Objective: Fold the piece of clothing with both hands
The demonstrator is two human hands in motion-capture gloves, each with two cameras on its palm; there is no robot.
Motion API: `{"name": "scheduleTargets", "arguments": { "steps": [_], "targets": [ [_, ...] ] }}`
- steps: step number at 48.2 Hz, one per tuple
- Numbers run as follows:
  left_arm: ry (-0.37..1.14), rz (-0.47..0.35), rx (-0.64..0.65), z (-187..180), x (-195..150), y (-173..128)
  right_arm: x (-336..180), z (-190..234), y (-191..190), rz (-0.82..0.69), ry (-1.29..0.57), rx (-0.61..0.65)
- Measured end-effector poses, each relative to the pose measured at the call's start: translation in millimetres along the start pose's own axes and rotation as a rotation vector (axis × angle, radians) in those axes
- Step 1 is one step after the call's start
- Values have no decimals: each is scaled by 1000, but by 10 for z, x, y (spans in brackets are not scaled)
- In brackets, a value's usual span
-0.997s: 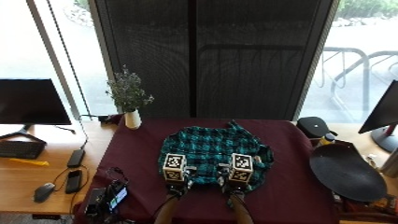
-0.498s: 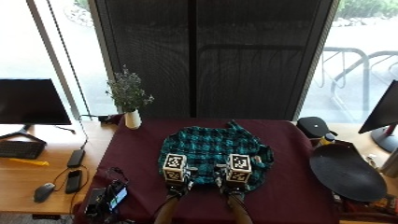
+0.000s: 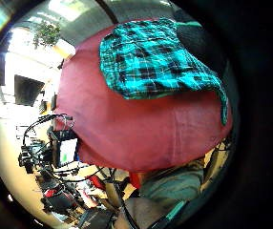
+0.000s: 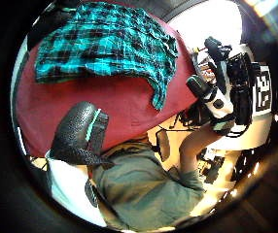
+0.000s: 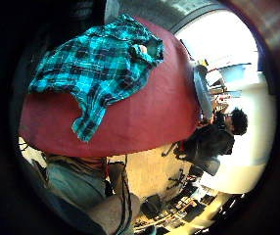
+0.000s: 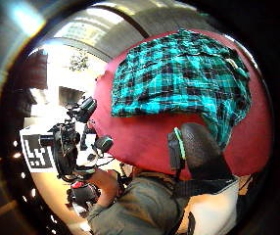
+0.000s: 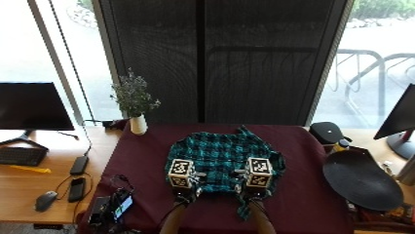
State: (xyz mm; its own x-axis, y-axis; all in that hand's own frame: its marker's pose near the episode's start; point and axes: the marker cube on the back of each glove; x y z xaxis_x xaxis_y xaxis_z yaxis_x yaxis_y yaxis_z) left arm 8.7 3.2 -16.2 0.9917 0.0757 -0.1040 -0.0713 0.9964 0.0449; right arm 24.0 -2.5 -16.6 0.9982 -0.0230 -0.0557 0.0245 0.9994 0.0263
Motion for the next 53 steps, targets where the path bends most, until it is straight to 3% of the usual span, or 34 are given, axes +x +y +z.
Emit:
{"name": "scheduleTargets", "arguments": {
  "steps": [6, 20, 24, 32, 37, 42, 50, 53],
  "targets": [
    [-8, 12, -2, 95, -19, -35, 263, 114, -58, 25, 8, -15],
    [-43, -126, -162, 633, -412, -205, 590, 825, -232, 87, -30, -139],
    [-52, -149, -198, 596, -431, -146, 577, 957, -251, 79, -28, -188],
    [-43, -113, -208, 690, -414, -199, 534, 1253, -363, 50, -11, -266],
    [-66, -114, -244, 812, -471, -253, 471, 1102, -280, 75, 69, -200],
    [-23, -133, -301, 889, -502, -220, 422, 1114, -249, 51, 39, -238],
    [-71, -141, -162, 904, -503, -226, 404, 1077, -272, 46, -1, -144],
    [-152, -150, -42, 888, -542, -296, 421, 1041, -278, 70, 37, -92]
  ]
}}
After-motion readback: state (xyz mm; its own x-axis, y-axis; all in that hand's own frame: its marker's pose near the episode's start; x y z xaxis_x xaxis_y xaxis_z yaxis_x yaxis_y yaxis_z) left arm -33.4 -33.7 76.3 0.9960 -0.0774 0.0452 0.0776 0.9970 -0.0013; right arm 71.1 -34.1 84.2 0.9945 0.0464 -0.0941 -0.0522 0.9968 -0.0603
